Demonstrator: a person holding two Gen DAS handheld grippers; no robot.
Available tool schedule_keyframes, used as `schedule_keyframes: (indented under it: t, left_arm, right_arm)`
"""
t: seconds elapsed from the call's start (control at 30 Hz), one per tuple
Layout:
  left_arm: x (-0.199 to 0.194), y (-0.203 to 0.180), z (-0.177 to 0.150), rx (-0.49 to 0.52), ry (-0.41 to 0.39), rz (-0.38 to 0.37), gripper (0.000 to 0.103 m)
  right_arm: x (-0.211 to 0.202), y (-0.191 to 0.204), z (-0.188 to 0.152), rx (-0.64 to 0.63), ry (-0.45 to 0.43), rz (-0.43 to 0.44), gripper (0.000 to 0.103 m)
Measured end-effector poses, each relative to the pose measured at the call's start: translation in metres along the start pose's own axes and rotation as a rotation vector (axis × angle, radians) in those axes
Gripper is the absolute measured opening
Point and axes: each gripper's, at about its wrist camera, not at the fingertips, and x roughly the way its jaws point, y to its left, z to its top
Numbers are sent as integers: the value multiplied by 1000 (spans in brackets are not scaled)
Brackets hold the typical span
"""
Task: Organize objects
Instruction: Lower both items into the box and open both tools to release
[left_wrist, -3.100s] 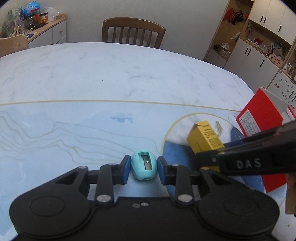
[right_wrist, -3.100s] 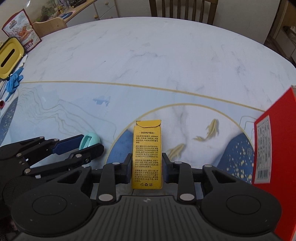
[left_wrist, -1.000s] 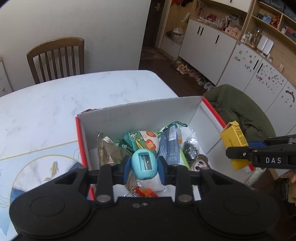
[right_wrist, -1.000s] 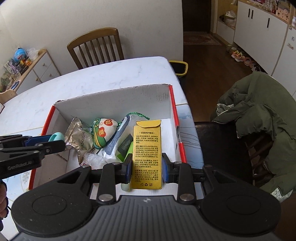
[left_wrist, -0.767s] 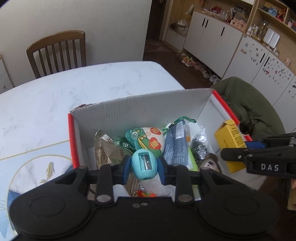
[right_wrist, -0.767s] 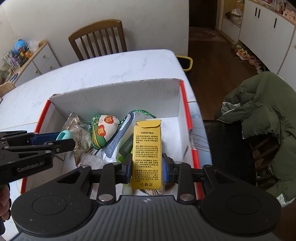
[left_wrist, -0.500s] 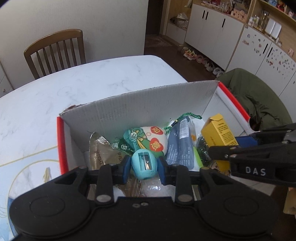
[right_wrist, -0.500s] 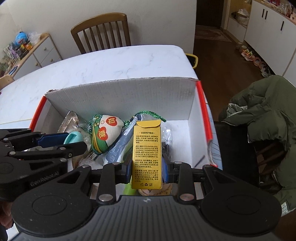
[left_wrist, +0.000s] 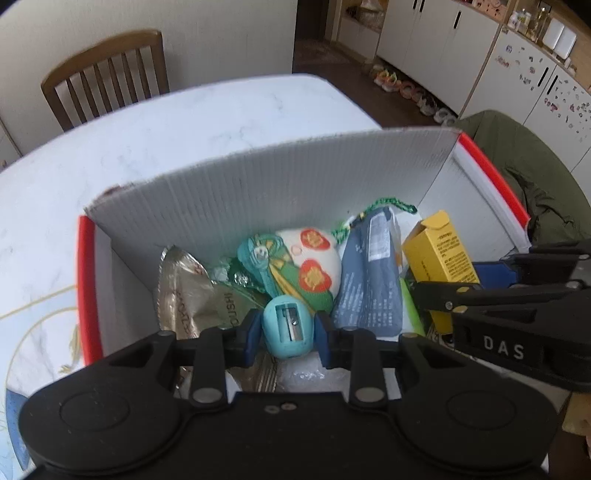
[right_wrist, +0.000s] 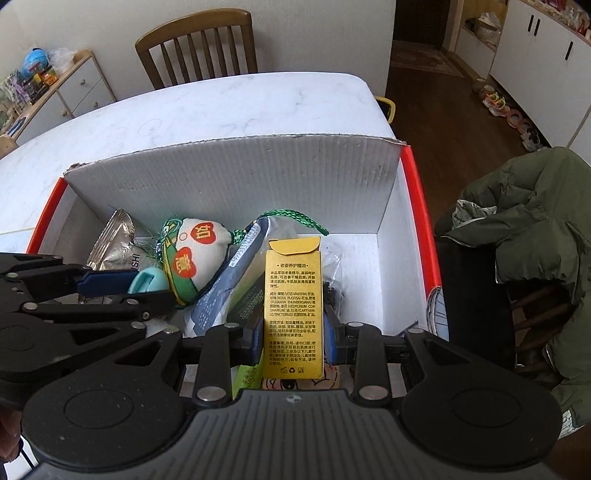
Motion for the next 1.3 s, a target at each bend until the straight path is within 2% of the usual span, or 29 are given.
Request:
schedule_keyframes:
  t: [0.17,0.33,0.53,0.6,0.7,0.83,1.3]
  left_arm:
    - [10,6,1,-34,49,-13,29]
    - [12,4,1,-20,73,-13,30]
    - [7,0,-3,-3,66,-16,39]
    - [4,0,-4,-6,58,-17,44]
    - [-2,-4,-6,-7,45,-17,47]
    - [-12,-4,-11,-12,17,-12,56]
    - [-57,-1,-25,-20,-99,-13,69]
  right_arm:
    - [0,-4,0,-1,1,17,31]
    - [-2,-7,-1,6,-2,32,31]
    - [-10,-5,-3,-2,-15,36,31]
    - [-13,-5,-4,3,-11,48,34]
    - [-19,-3,-6,2,-19,55,43]
    - [-27,-2,-10,3,-27,58,44]
    - [-67,3,-27,-6,-88,73,52]
